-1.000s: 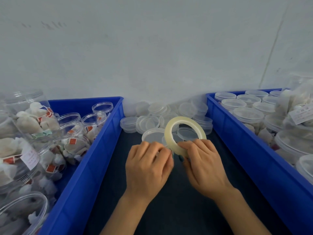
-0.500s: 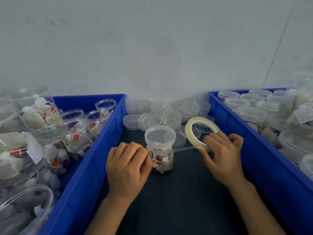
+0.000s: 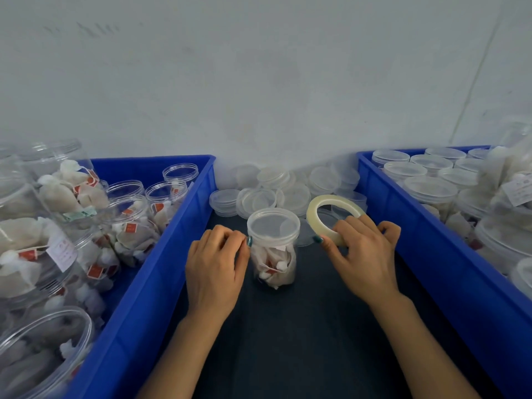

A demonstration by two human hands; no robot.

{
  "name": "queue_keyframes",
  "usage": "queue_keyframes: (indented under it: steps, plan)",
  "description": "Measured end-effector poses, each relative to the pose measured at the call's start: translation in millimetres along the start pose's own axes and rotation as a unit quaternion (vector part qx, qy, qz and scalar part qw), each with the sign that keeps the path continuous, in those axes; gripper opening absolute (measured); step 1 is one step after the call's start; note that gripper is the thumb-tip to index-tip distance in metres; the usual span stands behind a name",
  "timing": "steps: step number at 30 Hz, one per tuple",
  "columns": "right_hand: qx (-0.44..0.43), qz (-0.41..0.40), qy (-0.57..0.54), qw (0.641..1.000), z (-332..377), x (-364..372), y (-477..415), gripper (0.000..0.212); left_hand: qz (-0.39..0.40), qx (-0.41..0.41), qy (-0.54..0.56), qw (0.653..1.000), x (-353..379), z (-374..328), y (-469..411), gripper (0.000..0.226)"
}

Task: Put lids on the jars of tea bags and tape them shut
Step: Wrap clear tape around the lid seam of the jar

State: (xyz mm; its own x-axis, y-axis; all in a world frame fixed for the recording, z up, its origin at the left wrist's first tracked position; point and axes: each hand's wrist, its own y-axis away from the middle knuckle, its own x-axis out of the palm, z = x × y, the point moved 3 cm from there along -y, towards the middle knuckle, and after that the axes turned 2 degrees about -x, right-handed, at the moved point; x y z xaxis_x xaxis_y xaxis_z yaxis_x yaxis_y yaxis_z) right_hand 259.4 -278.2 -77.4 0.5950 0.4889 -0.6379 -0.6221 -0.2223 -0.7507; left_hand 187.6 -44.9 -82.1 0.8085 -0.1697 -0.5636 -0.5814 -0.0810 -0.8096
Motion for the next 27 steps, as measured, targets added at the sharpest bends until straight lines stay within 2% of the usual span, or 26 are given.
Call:
queue_keyframes:
  steps: [3,5,6,8,9,12,15,19,22,27]
  plan:
    - [0.004,0.007,0.004,1.0,2.4,3.9,-1.4,0.048,0.086,-0.125,0.026,0.988,6.7,4.0,-1.2,0.022]
    - [0.008,0.008,0.001,1.0,2.4,5.3,-1.1,0.048,0.091,-0.238,0.088,0.963,6.4,11.5,1.3,0.032]
    - [0.009,0.005,-0.001,1.0,2.6,5.4,-1.2,0.047,0.07,-0.258,0.119,0.956,2.6,11.0,1.0,0.034]
    - [0.012,-0.003,-0.004,1.0,4.2,4.9,-2.6,0.044,0.024,-0.202,0.135,0.97,-8.8,-3.3,-10.1,0.04]
    - [0.013,-0.003,-0.006,1.0,5.4,4.6,-2.9,0.042,0.029,-0.159,0.127,0.979,-11.4,-15.1,-18.2,0.049]
    - [0.006,0.009,-0.024,1.0,8.2,2.8,-2.5,0.033,0.149,-0.091,0.039,0.984,-2.8,-52.2,-41.5,0.095]
    - [-0.01,0.033,-0.067,0.997,5.1,-1.7,-0.2,0.022,0.256,-0.113,-0.025,0.96,15.2,-63.1,-51.3,0.119]
    - [-0.049,0.088,-0.059,0.993,-4.8,-6.2,4.2,0.016,0.27,-0.109,0.012,0.957,27.4,-49.8,-52.2,0.116]
    - [-0.062,0.07,-0.007,0.996,-7.8,-13.9,3.9,0.024,0.319,-0.059,0.048,0.945,27.3,-43.5,-55.8,0.116]
    - [-0.011,0.044,0.022,0.999,-5.3,-15.0,-0.5,0.04,0.357,0.002,0.124,0.926,20.2,-39.8,-60.0,0.083]
